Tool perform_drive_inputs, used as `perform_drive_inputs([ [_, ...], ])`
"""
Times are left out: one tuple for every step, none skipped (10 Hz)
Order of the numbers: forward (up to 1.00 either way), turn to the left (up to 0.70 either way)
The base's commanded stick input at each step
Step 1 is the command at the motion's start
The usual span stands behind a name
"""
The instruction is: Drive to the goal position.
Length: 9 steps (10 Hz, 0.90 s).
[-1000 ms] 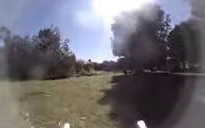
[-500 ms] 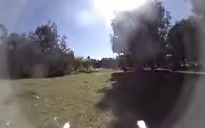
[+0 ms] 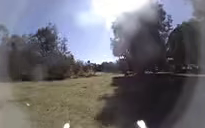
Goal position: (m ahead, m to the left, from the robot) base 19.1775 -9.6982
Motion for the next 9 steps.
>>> perform_drive_inputs([
  [0.70, 0.00],
  [0.70, 0.00],
  [0.70, 0.00],
  [0.70, 0.00],
  [0.70, 0.00],
  [0.70, 0.00],
  [0.70, 0.00],
  [0.70, 0.00],
  [0.70, 0.00],
])
